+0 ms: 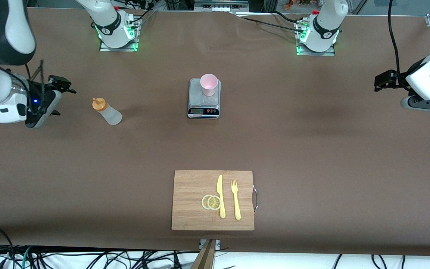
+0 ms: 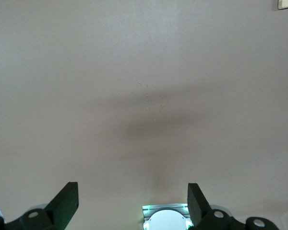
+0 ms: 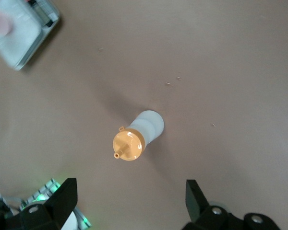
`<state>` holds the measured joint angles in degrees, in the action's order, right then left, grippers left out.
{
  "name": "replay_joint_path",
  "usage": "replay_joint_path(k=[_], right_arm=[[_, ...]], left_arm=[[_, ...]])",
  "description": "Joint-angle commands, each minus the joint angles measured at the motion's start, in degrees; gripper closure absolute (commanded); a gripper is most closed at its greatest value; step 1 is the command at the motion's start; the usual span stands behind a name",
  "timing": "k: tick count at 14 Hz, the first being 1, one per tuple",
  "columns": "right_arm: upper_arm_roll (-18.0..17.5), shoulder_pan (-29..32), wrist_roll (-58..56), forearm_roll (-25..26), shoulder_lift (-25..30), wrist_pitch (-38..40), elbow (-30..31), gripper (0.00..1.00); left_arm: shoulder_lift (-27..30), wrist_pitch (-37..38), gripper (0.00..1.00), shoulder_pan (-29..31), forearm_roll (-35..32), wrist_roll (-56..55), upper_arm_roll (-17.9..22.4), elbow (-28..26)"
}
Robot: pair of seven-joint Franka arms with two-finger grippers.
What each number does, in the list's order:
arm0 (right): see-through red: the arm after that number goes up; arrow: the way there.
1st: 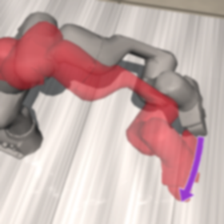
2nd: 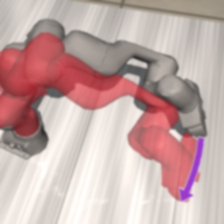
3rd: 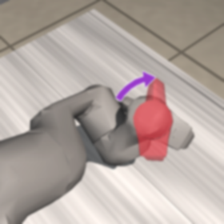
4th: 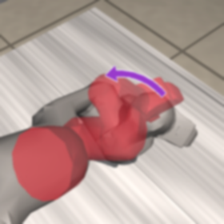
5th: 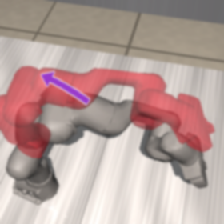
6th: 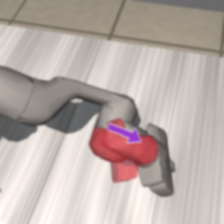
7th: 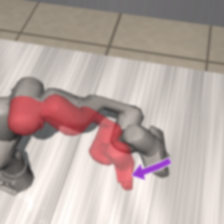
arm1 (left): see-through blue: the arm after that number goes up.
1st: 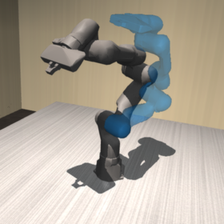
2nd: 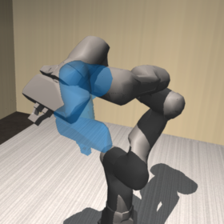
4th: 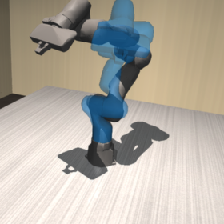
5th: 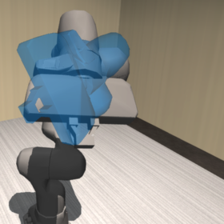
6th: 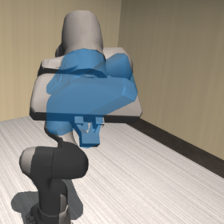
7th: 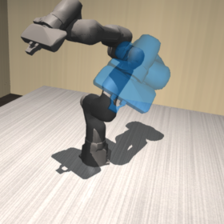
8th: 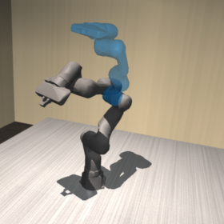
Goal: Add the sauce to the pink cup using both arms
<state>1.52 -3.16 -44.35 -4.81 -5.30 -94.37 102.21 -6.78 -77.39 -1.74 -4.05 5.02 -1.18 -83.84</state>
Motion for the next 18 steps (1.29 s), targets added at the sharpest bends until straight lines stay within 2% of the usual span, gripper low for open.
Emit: replay_joint_path(k=[1, 5, 8, 11, 13, 18], right_arm=[[0.7, -3.0, 16.6, 3.0, 3.1, -1.9, 2.1, 0.0], [0.8, -3.8, 34.7, 4.6, 5.2, -2.0, 1.6, 0.0], [4.1, -6.9, 39.6, 6.2, 6.7, -1.5, 0.3, 0.0], [5.9, -6.6, 41.7, 5.9, 7.8, -0.2, -2.9, 0.0], [7.5, -6.2, 41.9, 5.7, 8.3, 3.3, -5.5, 0.0], [8.1, -3.6, 42.5, 5.9, 7.7, 8.1, -12.5, 0.0]], left_arm=[[-1.0, 1.1, 0.0, 0.2, 0.4, 1.1, -0.2, 2.1], [-1.0, 1.1, 0.0, 0.3, 0.4, 1.1, -0.2, 2.1], [-1.0, 1.1, 0.0, 0.3, 0.4, 1.1, -0.2, 2.1], [-1.0, 1.2, 0.0, 0.5, 3.0, 1.0, -0.1, 2.1], [-1.0, 1.2, 0.0, 0.5, 3.0, 1.0, -0.1, 2.1], [-1.0, 1.2, 0.0, 0.4, 2.9, 0.9, -0.1, 2.1]])
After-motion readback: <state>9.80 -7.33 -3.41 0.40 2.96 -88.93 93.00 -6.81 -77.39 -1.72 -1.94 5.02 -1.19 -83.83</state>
